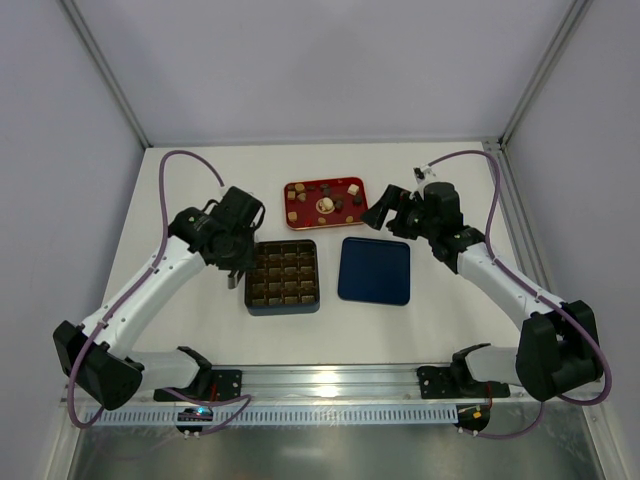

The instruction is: Pack the chocolate

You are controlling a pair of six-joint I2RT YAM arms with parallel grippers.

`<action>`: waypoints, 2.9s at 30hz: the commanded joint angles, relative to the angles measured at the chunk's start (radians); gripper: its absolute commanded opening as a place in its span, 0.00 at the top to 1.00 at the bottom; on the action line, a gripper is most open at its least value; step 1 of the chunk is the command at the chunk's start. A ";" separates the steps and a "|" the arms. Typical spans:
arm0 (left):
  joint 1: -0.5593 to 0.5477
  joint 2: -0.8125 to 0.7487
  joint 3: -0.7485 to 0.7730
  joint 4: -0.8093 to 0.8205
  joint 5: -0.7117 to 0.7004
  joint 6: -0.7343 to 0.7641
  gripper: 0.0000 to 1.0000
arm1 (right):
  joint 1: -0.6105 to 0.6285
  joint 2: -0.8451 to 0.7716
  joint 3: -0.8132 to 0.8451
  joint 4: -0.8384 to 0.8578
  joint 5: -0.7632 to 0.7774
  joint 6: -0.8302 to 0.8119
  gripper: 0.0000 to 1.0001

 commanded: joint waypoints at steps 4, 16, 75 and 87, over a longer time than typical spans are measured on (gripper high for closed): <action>0.004 -0.002 -0.004 0.046 -0.020 -0.015 0.73 | 0.007 -0.010 0.033 0.034 0.014 -0.009 0.04; 0.004 0.005 -0.010 0.054 -0.018 -0.015 0.69 | 0.008 -0.015 0.031 0.033 0.013 -0.012 0.04; -0.068 0.715 0.659 0.081 0.161 0.132 0.61 | 0.007 -0.102 0.042 -0.061 0.039 -0.058 0.04; -0.073 0.732 0.656 0.074 0.131 0.137 0.61 | 0.007 -0.101 0.036 -0.056 0.036 -0.058 0.04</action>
